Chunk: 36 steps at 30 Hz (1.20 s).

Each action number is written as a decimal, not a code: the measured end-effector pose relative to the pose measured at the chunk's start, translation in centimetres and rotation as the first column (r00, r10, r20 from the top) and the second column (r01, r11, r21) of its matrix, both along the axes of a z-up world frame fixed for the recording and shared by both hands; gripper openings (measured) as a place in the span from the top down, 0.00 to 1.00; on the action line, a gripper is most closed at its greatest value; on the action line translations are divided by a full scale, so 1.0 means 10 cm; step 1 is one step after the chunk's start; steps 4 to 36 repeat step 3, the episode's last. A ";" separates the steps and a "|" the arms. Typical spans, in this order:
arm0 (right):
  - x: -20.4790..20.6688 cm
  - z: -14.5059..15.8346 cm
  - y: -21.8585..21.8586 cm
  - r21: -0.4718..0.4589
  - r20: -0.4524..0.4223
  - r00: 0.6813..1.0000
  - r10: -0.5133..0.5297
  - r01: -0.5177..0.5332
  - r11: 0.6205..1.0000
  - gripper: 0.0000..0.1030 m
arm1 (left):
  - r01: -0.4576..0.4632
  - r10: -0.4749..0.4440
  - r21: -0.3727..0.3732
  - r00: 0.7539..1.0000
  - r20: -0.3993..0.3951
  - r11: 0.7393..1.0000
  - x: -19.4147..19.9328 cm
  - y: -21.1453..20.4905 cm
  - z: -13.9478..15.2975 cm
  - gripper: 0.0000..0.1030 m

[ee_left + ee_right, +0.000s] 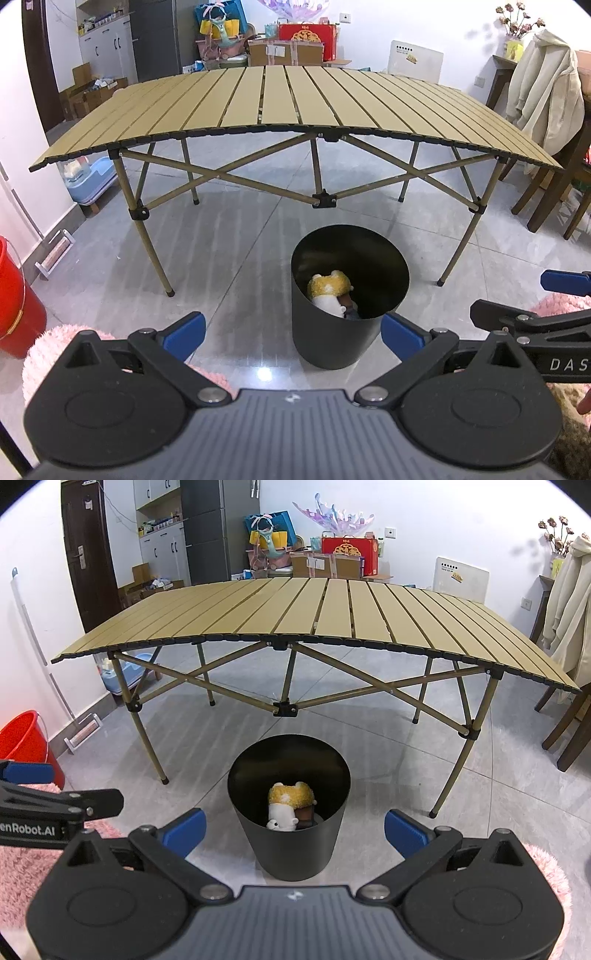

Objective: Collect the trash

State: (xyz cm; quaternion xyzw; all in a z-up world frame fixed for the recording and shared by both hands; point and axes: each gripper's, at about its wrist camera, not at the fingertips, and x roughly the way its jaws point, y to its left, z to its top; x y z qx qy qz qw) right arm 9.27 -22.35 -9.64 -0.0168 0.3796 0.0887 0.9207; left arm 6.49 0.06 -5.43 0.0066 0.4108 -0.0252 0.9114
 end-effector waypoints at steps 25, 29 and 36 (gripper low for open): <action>0.00 0.01 0.00 0.000 0.000 1.000 0.001 -0.001 1.000 0.00 | -0.002 0.002 -0.010 1.000 -0.010 1.000 0.01 0.01 -0.01 0.00; 0.00 0.01 0.00 0.000 0.000 1.000 0.001 -0.001 1.000 0.00 | -0.002 0.002 -0.010 1.000 -0.010 1.000 0.01 0.01 -0.01 0.00; 0.00 0.01 0.00 0.000 0.000 1.000 0.001 -0.001 1.000 0.00 | -0.002 0.002 -0.010 1.000 -0.010 1.000 0.01 0.01 -0.01 0.00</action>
